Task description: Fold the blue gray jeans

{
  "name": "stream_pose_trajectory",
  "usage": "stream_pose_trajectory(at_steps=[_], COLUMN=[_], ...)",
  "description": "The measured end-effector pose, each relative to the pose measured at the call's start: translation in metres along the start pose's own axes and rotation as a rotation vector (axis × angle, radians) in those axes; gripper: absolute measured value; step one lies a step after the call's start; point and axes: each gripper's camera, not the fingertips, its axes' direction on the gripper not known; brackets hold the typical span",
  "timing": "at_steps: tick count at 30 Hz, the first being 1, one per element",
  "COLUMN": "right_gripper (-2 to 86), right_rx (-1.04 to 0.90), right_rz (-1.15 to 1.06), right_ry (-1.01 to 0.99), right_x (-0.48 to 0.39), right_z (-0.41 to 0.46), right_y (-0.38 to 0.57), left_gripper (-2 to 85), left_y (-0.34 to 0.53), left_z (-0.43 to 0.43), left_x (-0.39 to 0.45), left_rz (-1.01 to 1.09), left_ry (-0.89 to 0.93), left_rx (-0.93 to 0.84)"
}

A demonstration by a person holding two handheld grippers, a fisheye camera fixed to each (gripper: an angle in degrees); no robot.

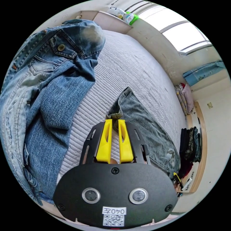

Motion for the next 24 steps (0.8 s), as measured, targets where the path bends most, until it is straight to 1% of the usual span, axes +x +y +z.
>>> stream_pose_trajectory(at_steps=[2,3,5,7,8,10,12,13,14,16,18,19,21,22,24], right_gripper=[-0.9,-0.9,-0.9,-0.9,-0.9,-0.8,-0.4,0.0,0.7,4.2,4.2,3.7,3.9,4.6,5.6], right_rx=[-0.014,-0.013,0.007,0.006,-0.007,-0.034,-0.036,-0.034,-0.03,-0.016,-0.013,-0.005,0.001,-0.009,-0.026], right_rz=[-0.064,-0.079,-0.128,-0.158,-0.167,-0.181,-0.207,-0.225,-0.237,-0.25,-0.293,-0.332,-0.397,-0.432,-0.458], right_ry=[0.06,0.077,0.12,0.108,0.097,0.098,0.118,0.141,0.165,0.196,0.177,0.144,0.106,0.127,0.223], right_x=[-0.02,-0.025,-0.043,-0.054,-0.06,-0.07,-0.081,-0.089,-0.097,-0.109,-0.123,-0.133,-0.146,-0.154,-0.158], right_z=[0.002,0.001,-0.005,-0.006,-0.004,0.0,0.001,0.001,0.002,0.002,-0.002,-0.006,-0.012,-0.016,-0.022], right_y=[-0.005,-0.006,-0.01,-0.013,-0.014,-0.015,-0.012,-0.009,-0.005,0.001,0.01,0.016,0.023,0.026,0.027], left_gripper=[-0.9,-1.0,-1.0,-1.0,-1.1,-1.1,-1.1,-1.2,-1.2,-1.1,-1.0,-1.0,-1.0,-1.0,-1.2], left_y=[-0.004,-0.004,-0.004,-0.008,-0.006,0.002,0.029,0.039,0.061,0.1,0.167,0.185,0.257,0.273,0.321], left_z=[-0.023,-0.045,-0.066,-0.052,-0.046,-0.072,-0.118,-0.131,-0.153,-0.175,-0.19,-0.192,-0.192,-0.191,-0.189], left_x=[0.021,0.035,0.051,0.052,0.054,0.058,0.062,0.065,0.073,0.096,0.138,0.148,0.183,0.189,0.197], left_rz=[0.078,0.149,0.23,0.188,0.179,0.114,0.071,0.084,0.132,0.257,0.49,0.546,0.772,0.827,0.978], left_ry=[-0.029,-0.041,-0.065,-0.129,-0.127,-0.077,0.055,0.091,0.137,0.182,0.205,0.188,0.04,-0.007,-0.229], left_rx=[0.025,0.091,0.142,0.032,-0.019,0.041,0.164,0.2,0.248,0.227,0.133,0.107,0.0,-0.019,-0.069])
